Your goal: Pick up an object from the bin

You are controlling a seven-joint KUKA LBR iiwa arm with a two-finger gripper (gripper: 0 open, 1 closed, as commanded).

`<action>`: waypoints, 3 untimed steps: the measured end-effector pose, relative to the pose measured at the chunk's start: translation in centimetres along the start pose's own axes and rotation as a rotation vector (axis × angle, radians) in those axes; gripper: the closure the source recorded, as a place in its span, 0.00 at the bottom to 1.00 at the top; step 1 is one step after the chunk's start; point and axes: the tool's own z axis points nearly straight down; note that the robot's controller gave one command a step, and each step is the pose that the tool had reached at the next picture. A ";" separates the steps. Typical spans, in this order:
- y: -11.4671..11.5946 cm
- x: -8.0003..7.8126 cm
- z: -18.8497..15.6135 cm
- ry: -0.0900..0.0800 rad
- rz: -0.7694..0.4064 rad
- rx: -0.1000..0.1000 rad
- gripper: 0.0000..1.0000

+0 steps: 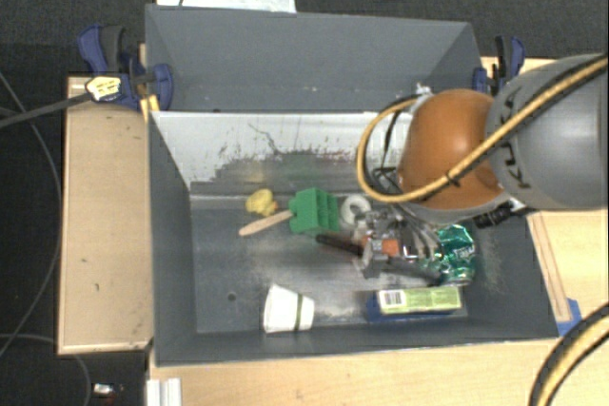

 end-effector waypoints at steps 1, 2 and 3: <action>-0.1 0.5 -4.7 0.010 0.023 0.001 1.00; 0.7 0.4 0.2 0.003 0.068 0.000 1.00; 1.1 0.7 -1.6 0.015 0.073 0.001 1.00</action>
Offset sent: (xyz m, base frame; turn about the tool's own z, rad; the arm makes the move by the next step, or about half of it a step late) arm -0.0088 0.0129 -0.0597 0.1022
